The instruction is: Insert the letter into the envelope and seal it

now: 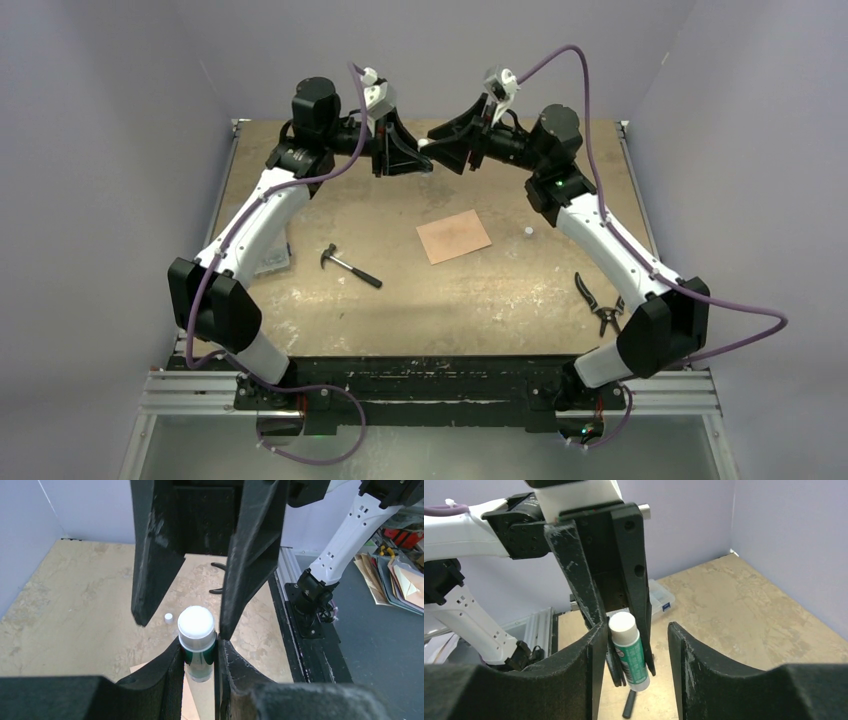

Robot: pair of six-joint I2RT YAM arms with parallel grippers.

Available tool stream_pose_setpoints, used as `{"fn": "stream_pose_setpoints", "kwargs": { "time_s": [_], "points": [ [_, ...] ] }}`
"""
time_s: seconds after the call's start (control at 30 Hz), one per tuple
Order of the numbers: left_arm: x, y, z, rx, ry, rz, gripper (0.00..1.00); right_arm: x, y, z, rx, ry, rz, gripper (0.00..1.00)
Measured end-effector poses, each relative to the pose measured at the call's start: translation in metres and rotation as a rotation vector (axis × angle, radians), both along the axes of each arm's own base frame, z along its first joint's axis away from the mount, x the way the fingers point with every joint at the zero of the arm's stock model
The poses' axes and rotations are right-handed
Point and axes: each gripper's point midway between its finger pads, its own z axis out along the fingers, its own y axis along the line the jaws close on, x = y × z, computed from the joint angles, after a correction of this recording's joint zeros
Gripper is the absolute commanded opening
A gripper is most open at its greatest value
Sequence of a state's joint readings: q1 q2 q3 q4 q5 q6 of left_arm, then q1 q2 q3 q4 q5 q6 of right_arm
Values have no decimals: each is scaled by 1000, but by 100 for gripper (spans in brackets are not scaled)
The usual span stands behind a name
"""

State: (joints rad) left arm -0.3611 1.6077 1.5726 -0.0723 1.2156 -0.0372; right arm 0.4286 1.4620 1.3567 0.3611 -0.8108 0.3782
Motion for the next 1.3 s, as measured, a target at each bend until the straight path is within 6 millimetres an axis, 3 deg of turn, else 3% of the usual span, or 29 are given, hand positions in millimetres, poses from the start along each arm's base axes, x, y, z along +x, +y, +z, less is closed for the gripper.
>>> {"fn": "stream_pose_setpoints", "kwargs": {
  "time_s": [0.13,0.4,0.47,0.53,0.73,0.83,1.1,1.3],
  "points": [
    [-1,0,3,-9,1,-8,0,3,6,-9,-4,22,18,50],
    [1,1,5,-22,16,-3,0,-2,10,-4,8,4,40,19],
    [0,1,6,-25,17,-5,0,-1,10,-2,14,-5,40,17],
    [1,1,7,-27,23,0,0,0,11,-2,20,-4,41,18],
    [8,3,9,-32,22,32,0,5,15,1,63,33,20,36],
    [11,4,10,-36,13,46,0,10,17,0,82,59,5,36],
    [17,9,8,-33,41,77,0,14,24,0,98,43,9,3],
    [18,9,12,-42,88,101,23,16,22,4,125,23,-8,0]
  ]
}}
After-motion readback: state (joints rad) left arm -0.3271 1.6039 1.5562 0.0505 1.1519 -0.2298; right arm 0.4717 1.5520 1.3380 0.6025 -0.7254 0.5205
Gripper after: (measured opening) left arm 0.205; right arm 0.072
